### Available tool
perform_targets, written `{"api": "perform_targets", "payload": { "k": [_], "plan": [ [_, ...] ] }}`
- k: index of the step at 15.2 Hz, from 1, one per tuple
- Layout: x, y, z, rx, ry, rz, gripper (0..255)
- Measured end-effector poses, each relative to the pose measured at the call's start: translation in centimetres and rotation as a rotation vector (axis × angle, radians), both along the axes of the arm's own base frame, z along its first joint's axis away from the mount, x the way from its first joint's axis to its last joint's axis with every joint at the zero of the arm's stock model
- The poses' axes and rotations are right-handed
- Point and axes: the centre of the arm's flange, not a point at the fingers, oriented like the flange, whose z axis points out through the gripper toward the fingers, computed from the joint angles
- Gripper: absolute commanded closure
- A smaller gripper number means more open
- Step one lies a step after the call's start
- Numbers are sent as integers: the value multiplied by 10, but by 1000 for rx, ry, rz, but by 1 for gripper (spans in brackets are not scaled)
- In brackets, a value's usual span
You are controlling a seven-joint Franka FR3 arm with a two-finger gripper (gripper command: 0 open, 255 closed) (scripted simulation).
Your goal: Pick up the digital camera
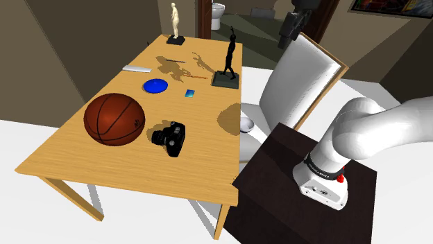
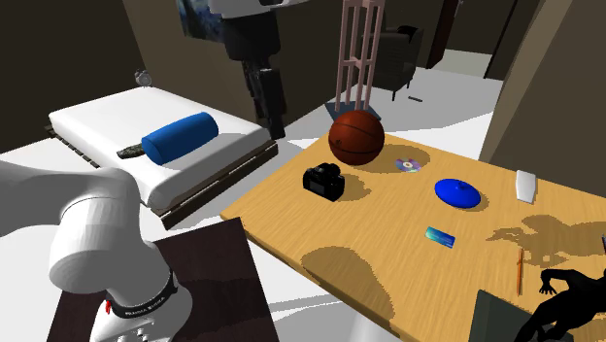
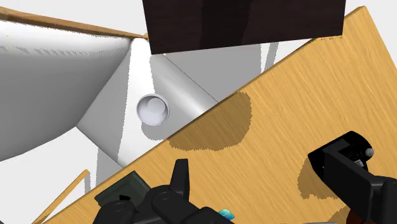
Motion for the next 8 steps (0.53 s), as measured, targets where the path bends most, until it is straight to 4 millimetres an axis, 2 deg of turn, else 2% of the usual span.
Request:
{"api": "perform_targets", "payload": {
  "k": [2, 3, 8],
  "plan": [
    [4, 3, -4, 0, 0, 7, 0],
    [9, 6, -12, -1, 0, 19, 0],
    [52, 32, -49, -4, -5, 93, 0]
  ]
}}
